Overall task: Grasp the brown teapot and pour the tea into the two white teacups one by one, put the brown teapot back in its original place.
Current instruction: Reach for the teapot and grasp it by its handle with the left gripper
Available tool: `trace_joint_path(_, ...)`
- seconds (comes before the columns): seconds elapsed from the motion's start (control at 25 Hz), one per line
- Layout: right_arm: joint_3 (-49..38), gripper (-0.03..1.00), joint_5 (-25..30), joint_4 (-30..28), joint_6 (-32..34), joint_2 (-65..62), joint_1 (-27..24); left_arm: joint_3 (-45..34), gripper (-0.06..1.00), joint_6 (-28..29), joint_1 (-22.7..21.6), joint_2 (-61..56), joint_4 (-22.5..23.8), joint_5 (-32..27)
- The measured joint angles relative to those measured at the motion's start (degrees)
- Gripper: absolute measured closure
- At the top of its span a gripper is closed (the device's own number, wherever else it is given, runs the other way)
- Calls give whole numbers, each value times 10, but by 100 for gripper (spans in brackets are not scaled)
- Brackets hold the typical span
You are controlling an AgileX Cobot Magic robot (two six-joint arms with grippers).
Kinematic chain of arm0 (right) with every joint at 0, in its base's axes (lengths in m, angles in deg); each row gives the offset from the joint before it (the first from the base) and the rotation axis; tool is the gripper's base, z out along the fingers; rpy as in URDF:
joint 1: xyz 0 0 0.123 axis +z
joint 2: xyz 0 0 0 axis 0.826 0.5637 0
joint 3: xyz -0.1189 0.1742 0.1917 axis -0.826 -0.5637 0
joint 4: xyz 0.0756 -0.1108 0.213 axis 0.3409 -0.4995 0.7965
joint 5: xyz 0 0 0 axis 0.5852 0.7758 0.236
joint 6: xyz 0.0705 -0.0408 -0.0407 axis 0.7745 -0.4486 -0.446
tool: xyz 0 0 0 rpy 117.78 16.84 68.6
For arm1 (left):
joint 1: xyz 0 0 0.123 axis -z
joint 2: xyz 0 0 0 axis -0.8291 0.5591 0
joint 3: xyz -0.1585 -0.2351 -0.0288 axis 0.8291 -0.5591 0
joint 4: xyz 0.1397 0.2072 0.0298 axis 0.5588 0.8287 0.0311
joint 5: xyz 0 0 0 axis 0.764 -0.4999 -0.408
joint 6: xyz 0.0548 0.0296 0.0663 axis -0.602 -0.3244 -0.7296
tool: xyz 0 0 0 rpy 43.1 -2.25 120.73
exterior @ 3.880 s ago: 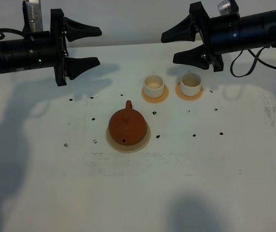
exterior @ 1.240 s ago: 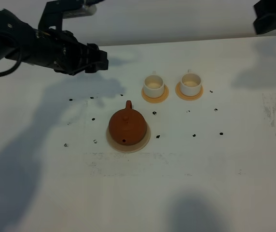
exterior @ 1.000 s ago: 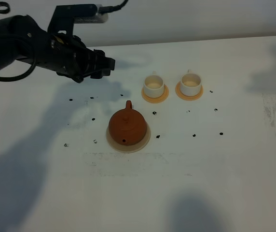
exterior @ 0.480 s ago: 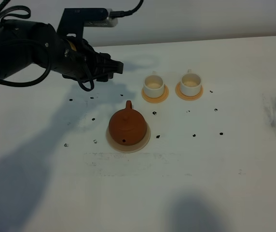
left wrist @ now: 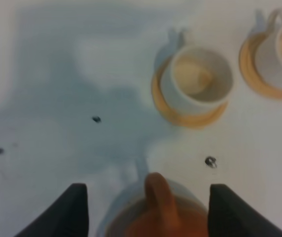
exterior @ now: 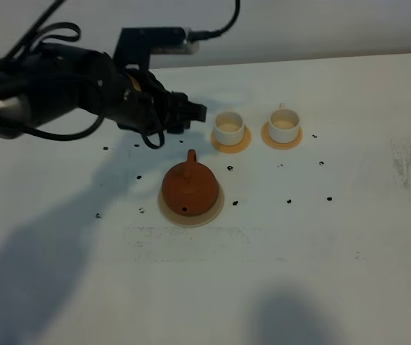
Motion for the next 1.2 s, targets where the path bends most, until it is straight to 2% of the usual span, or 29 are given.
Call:
trace_joint_path(0.2, -87, 50, -16, 1, 5, -79, 0, 0, 42, 2, 3, 27, 4, 1)
trace_joint_path(0.4, -152, 50, -32, 2, 5, -130, 0, 0, 42, 22, 3, 45, 28, 7)
trace_joint_path(0.6, -199, 50, -35, 6, 5, -155, 0, 0, 42, 34, 3, 49, 44, 21)
trace_joint_path(1.04, -275, 50, -38, 7, -3, -159, 0, 0, 42, 42, 3, 49, 45, 33)
trace_joint_path(1.2, -313, 50, -55, 12, -15, -188, 0, 0, 42, 45, 3, 49, 45, 33)
